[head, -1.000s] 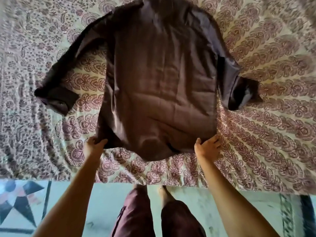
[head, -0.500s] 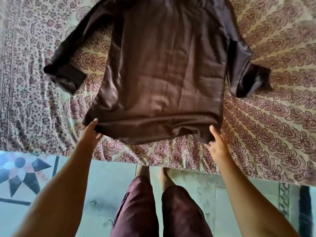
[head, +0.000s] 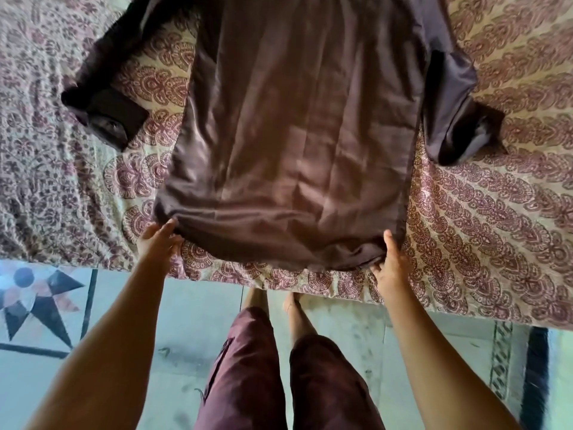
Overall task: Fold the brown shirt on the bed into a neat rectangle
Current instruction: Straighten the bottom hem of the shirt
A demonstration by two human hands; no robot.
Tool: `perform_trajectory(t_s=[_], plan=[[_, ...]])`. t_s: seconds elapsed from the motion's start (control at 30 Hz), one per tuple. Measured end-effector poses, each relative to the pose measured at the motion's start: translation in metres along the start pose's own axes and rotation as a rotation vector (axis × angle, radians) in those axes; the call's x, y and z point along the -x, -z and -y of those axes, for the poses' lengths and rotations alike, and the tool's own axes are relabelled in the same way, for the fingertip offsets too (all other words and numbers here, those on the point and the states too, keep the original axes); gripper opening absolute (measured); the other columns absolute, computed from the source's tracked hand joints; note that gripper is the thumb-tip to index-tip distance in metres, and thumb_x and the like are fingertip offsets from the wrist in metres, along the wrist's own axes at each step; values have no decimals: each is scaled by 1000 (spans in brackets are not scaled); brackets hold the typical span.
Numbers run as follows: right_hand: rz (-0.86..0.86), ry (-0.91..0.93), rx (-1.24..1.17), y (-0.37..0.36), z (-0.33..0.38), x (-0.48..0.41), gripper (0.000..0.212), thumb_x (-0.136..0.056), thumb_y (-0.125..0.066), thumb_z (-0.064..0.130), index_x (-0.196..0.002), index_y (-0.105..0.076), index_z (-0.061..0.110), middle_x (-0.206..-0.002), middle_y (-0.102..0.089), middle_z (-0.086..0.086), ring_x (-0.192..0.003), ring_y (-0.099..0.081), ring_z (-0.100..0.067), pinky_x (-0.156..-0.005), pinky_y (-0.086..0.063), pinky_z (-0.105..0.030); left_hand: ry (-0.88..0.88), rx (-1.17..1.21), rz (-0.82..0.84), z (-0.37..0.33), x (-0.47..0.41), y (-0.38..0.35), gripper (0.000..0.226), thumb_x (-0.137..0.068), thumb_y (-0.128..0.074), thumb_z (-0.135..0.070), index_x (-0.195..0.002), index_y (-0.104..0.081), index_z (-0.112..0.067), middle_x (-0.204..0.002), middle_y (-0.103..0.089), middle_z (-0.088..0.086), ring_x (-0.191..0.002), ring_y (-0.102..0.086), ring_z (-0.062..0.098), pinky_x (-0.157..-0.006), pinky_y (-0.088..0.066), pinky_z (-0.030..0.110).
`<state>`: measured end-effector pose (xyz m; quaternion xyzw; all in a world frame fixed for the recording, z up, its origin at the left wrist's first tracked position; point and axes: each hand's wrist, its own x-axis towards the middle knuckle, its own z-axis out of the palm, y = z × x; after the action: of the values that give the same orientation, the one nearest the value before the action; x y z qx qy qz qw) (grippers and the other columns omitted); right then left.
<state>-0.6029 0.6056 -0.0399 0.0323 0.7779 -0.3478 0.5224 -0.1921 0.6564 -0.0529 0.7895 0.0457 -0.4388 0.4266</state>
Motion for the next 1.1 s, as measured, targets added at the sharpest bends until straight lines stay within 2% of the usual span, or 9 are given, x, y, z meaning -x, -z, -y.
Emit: perform_trajectory(t_s=[0.17, 0.37, 0.43, 0.57, 0.67, 0.73, 0.83, 0.97, 1.1], plan=[[141, -32, 48, -10, -24, 17, 24, -81, -70, 31, -99, -56, 23, -110, -59, -2, -103, -55, -21, -88, -47, -38, 44, -213, 88, 1, -3, 5, 13, -82, -70, -17, -77, -58, -18, -58, -62, -3, -41, -52, 2, -34, -31, 11], [-31, 50, 227, -10, -45, 20, 36, -81, -71, 19, -103, -53, -3, -90, -62, -13, -49, -61, -8, -38, -47, -17, -75, -253, -79, 7, -4, 1, 29, -77, -74, -16, -70, -46, -16, -67, -64, 5, -50, -60, 10, -52, -52, 22], [-156, 144, 372, -7, -46, 25, 45, -81, -71, 28, -109, -52, -3, -98, -63, -18, -56, -64, -12, -47, -46, -24, -217, -617, -212, 8, 6, -7, 31, -75, -74, -21, -89, -47, -14, -97, -63, 15, -82, -62, 26, -76, -51, 38], [-412, 654, 794, 0, -54, 32, 59, -79, -66, 46, -113, -43, 4, -108, -53, -19, -87, -58, -36, -64, -40, -39, -830, -1054, -105, 16, 32, -20, 29, -82, -51, -30, -89, -49, -2, -92, -50, 20, -77, -54, 37, -62, -42, 43], [6, 1342, 1074, -4, -62, 28, 42, -77, -64, 40, -103, -48, 11, -91, -55, -13, -81, -52, -29, -66, -41, -38, -1252, -1299, 362, 32, 38, -20, 25, -76, -52, -35, -92, -48, -17, -85, -54, 11, -72, -56, 32, -61, -44, 37], [352, 1520, 1346, -15, -67, 26, 41, -67, -73, 37, -97, -54, 16, -90, -57, -8, -78, -54, -25, -64, -44, -35, -1314, -1464, 552, 41, 39, -19, 42, -67, -68, -37, -102, -49, -23, -95, -57, 7, -79, -58, 30, -67, -46, 36], [564, 1539, 1601, -35, -68, 25, 46, -56, -83, 33, -92, -59, 18, -90, -56, -4, -75, -58, -24, -63, -47, -32, -1338, -1556, 564, 41, 33, -22, 54, -54, -82, -28, -102, -58, -23, -96, -60, 7, -82, -61, 27, -66, -50, 34], [695, 1478, 1544, -46, -57, 20, 24, -65, -78, 23, -77, -59, 15, -80, -55, -3, -68, -58, -24, -60, -49, -33, -1383, -1438, 629, 22, 32, -33, 19, -68, -54, -26, -78, -68, -17, -76, -65, 4, -67, -65, 24, -45, -50, 28], [815, 1272, 1413, -49, -39, 22, 7, -80, -62, 16, -77, -55, 14, -76, -57, 0, -69, -59, -24, -57, -46, -31, -1020, -1408, 683, 1, 25, -41, 42, -73, -44, -51, -86, -71, -22, -83, -71, 3, -72, -67, 25, -61, -51, 31]])
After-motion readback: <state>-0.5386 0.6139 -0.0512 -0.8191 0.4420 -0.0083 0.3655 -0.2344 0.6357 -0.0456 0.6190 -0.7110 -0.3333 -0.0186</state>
